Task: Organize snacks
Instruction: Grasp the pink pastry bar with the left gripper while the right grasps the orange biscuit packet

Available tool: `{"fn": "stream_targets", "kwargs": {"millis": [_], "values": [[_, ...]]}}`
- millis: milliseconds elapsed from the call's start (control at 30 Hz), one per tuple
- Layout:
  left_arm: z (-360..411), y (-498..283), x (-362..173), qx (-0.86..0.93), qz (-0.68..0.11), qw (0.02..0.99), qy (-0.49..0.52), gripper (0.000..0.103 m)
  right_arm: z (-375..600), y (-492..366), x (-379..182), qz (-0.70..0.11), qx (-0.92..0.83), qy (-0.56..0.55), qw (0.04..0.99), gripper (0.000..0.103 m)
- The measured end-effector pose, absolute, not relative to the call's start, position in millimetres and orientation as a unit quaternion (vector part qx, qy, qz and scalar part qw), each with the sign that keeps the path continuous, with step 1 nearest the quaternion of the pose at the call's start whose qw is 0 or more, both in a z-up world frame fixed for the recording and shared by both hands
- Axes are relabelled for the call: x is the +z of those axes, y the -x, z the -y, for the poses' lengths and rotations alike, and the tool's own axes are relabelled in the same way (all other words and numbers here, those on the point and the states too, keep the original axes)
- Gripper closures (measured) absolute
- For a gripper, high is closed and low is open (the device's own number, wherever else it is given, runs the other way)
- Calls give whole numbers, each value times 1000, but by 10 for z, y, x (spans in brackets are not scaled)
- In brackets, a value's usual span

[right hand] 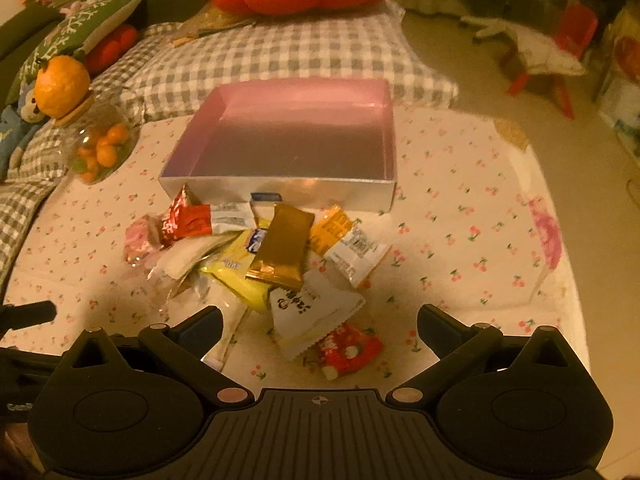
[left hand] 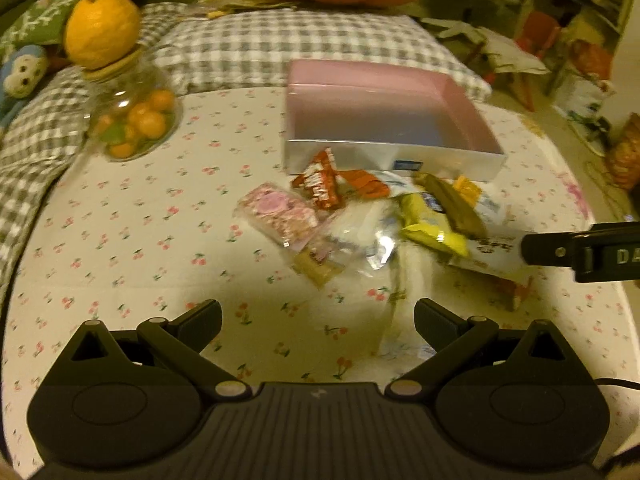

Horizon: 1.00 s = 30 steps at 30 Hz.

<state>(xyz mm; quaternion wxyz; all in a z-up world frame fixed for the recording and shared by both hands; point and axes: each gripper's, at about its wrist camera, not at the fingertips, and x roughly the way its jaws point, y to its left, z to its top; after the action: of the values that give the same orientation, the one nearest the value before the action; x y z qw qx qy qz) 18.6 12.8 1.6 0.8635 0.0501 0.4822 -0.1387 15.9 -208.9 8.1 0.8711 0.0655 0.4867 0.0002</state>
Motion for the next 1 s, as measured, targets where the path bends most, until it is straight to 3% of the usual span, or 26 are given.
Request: {"fn": "stream_targets", "kwargs": {"millis": [400, 500, 567, 733, 1000], "values": [[-369, -637, -61, -128, -500, 856, -20, 9, 2334, -491, -44, -524, -10, -105, 845, 0], [-506, -806, -155, -119, -516, 847, 36, 16, 2455, -565, -132, -529, -12, -132, 838, 0], [-579, -904, -200, -118, -519, 843, 76, 26, 2531, -612, -179, -529, -23, -140, 836, 0], [-603, -1003, -214, -107, -503, 851, 102, 37, 2674, -706, -285, -532, -39, -172, 828, 2], [-601, -1203, -301, -68, -492, 860, 116, 40, 2601, -894, -433, -511, -12, -132, 849, 16]]}}
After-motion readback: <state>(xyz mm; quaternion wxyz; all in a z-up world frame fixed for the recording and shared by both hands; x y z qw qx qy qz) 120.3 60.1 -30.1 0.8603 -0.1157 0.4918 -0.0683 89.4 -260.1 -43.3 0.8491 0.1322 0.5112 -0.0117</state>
